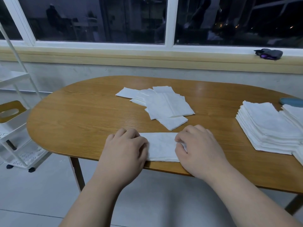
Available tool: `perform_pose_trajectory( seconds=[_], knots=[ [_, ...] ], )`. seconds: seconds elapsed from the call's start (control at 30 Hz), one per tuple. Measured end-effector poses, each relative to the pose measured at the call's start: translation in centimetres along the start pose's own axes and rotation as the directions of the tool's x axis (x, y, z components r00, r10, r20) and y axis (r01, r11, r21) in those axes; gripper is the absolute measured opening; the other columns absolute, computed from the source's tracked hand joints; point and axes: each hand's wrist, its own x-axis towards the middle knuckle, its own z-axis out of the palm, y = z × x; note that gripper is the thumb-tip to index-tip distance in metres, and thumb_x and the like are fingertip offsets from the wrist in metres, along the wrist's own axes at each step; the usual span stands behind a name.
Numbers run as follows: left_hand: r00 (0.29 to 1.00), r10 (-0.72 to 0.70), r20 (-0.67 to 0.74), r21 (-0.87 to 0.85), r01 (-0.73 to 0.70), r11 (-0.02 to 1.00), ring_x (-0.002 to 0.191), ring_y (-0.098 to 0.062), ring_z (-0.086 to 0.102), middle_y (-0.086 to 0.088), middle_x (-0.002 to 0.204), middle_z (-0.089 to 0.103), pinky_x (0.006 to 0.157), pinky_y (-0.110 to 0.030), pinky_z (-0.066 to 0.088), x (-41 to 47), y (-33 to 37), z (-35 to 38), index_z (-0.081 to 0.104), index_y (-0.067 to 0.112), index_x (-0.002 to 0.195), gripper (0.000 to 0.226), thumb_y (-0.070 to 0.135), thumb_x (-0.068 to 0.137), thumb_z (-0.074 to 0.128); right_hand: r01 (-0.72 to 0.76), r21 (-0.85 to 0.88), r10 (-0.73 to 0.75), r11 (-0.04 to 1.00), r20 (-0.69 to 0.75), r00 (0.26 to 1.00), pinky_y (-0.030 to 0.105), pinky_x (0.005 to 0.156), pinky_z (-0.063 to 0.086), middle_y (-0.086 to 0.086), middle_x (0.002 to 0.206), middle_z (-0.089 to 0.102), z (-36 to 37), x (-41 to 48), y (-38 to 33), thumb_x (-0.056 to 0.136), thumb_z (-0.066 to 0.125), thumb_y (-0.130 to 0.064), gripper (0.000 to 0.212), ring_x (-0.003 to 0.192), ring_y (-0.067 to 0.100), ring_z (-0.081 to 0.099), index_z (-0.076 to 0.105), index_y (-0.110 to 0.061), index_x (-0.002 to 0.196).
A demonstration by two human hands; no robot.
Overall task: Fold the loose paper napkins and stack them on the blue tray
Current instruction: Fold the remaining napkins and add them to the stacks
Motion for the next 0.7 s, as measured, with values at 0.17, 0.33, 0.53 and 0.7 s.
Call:
perform_pose_trajectory(
  seconds=[0.17,0.33,0.53,0.7],
  knots=[
    [0.997,-0.064,0.052,-0.128,0.070,0.989,0.090,-0.009,0.046,0.019,0.093,0.054,0.080,-0.036,0.042,0.2,-0.4,0.2,0.070,0.038,0.093,0.022,0.043,0.090,0.049,0.002,0.041,-0.002,0.999,-0.001,1.000,0.029,0.094,0.038,-0.014,0.106,0.055,0.1,0.0,0.3,0.091,0.049,-0.036,0.025,0.103,0.011,0.044,0.066,-0.029,0.109],
    [0.983,-0.155,0.098,-0.328,0.179,0.927,0.098,-0.001,0.045,0.022,0.096,0.054,0.093,-0.035,0.041,0.4,-0.6,0.0,0.071,0.040,0.092,0.010,0.036,0.087,0.063,-0.017,0.097,0.015,0.995,0.015,1.000,0.030,0.097,0.040,-0.016,0.106,0.052,0.1,0.0,0.4,0.091,0.053,-0.036,0.022,0.104,0.009,0.043,0.065,-0.031,0.109],
    [0.956,-0.218,0.197,-0.271,0.267,0.925,0.124,-0.008,0.036,0.023,0.127,0.047,0.106,-0.037,0.030,0.9,-0.4,-0.4,0.065,0.046,0.096,0.011,0.042,0.086,0.062,-0.141,0.255,0.127,0.956,0.071,0.989,0.029,0.108,0.035,-0.019,0.121,0.052,-0.1,0.9,0.6,0.093,0.053,-0.038,0.034,0.118,0.006,0.040,0.063,-0.035,0.125],
    [0.947,-0.197,0.255,-0.230,0.258,0.938,0.125,-0.006,0.030,0.028,0.125,0.047,0.101,-0.033,0.021,1.2,-0.2,-0.7,0.060,0.046,0.098,0.011,0.042,0.088,0.058,-0.140,0.199,0.118,0.970,0.120,0.986,0.031,0.110,0.033,-0.021,0.126,0.050,-0.1,0.9,0.7,0.094,0.050,-0.043,0.033,0.122,0.006,0.037,0.061,-0.037,0.126]
  ],
)
